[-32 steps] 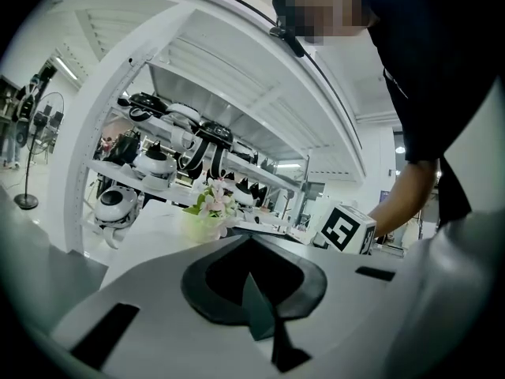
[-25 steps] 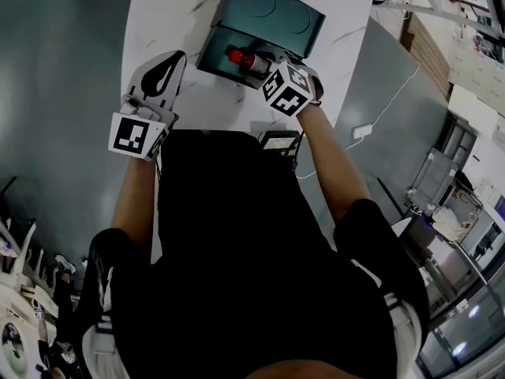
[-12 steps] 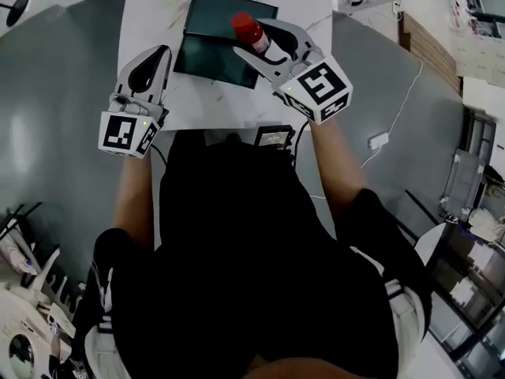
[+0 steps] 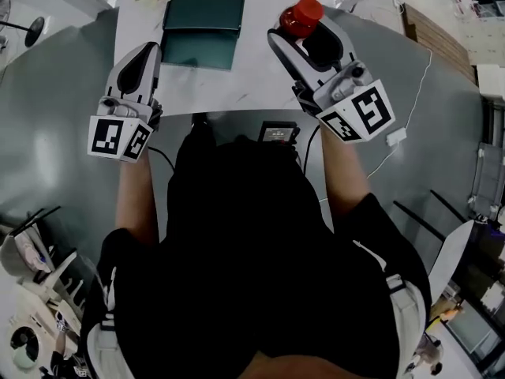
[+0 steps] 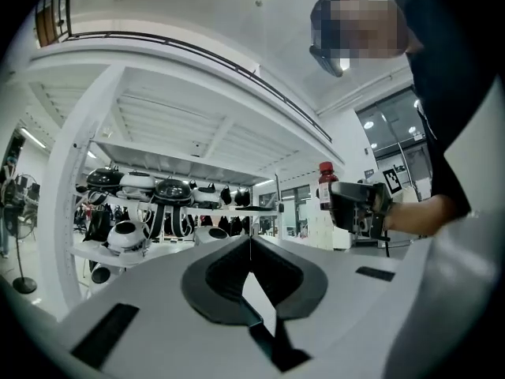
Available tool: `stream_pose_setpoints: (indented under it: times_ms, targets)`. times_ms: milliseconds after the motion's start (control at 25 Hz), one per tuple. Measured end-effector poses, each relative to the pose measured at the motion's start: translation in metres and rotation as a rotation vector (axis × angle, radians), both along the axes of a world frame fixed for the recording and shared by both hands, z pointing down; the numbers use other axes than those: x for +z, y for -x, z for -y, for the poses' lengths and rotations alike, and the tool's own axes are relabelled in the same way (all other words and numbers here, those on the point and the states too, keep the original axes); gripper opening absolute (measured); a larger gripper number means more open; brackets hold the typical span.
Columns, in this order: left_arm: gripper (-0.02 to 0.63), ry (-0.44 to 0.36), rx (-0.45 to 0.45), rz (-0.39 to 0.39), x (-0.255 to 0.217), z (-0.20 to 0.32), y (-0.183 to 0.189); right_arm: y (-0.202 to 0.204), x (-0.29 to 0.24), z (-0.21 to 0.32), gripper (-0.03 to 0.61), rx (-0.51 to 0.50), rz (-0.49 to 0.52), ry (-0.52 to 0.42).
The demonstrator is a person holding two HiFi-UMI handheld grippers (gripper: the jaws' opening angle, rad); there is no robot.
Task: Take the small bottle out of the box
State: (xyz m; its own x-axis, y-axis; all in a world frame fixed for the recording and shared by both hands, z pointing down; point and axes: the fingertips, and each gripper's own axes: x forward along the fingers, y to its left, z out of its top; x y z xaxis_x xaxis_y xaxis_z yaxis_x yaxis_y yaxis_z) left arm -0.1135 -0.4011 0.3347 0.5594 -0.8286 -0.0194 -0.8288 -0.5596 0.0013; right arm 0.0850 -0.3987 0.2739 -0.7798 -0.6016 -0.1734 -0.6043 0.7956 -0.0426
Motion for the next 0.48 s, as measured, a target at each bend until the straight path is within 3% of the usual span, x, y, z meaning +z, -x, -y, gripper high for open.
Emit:
stream_pose_setpoints:
  times_ms: [280, 480]
  targets:
    - [0.017, -0.022, -0.021, 0.010, -0.008, -0.047, -0.042, -0.072, 0.021, -0.039, 0.236, 0.096, 0.081, -0.020]
    - [0.017, 0.012, -0.016, 0.053, 0.005, -0.075, -0.048, -0.080, 0.071, -0.045, 0.236, 0.156, 0.047, 0.044]
